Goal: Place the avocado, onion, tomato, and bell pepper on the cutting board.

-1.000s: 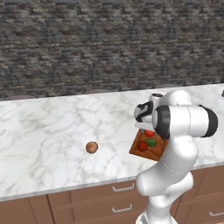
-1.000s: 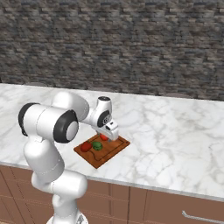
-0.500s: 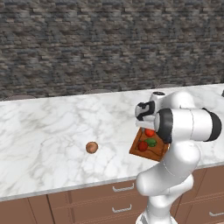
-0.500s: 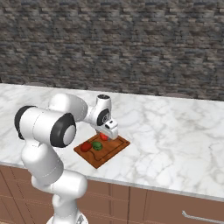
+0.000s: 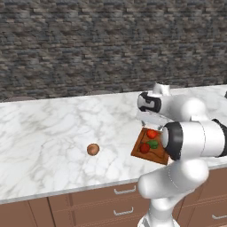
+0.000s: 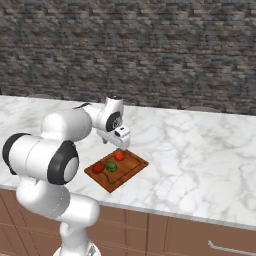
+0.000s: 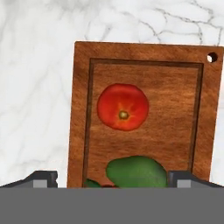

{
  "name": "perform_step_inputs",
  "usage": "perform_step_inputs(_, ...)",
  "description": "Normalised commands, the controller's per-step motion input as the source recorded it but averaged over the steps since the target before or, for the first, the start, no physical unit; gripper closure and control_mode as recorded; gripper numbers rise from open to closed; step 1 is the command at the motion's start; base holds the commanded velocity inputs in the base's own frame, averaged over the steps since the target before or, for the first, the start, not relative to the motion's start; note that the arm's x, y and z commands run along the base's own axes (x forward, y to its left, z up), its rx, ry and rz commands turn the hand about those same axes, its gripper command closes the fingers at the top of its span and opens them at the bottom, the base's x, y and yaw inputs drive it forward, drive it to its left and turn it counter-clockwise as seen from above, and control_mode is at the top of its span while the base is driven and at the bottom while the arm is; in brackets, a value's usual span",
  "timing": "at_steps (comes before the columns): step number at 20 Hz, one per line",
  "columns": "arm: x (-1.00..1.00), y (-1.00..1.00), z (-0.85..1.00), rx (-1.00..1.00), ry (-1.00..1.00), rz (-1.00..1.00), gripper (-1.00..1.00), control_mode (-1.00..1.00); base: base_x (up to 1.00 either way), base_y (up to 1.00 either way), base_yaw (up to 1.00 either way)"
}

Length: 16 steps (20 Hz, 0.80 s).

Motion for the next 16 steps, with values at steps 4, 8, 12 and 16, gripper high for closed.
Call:
perform_step_inputs(4, -0.53, 0.67, 0.57, 0.13, 0.02, 0.01, -1.00, -1.00, 0.00, 0.00, 0.00)
perform_step_inputs(8, -0.62, 0.76, 0.61, 0.12, 0.02, 0.03, -1.00, -1.00, 0.00, 0.00, 0.00)
perform_step_inputs(12, -0.59, 0.77, 0.61, 0.06, 0.01, 0.04, -1.00, -1.00, 0.00, 0.00, 0.00)
perform_step_inputs(16, -0.52, 0.82, 0.48, 0.00, 0.01, 0.04, -1.00, -1.00, 0.00, 0.00, 0.00)
